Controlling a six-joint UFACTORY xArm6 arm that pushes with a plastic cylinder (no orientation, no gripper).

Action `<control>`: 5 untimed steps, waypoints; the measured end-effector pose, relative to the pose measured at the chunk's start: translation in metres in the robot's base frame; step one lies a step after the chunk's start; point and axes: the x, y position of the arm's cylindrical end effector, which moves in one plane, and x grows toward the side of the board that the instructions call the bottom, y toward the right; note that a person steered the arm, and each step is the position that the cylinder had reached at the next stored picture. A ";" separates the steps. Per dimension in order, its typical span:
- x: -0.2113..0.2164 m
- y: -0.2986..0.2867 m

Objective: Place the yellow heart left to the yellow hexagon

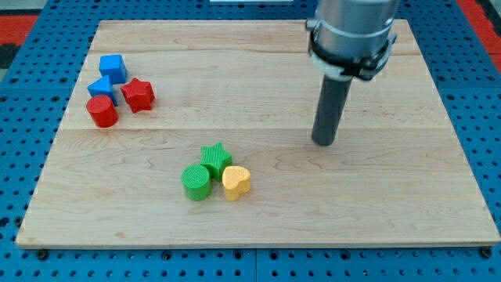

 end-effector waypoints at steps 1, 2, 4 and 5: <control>0.003 -0.002; 0.065 0.001; 0.084 -0.095; 0.044 -0.080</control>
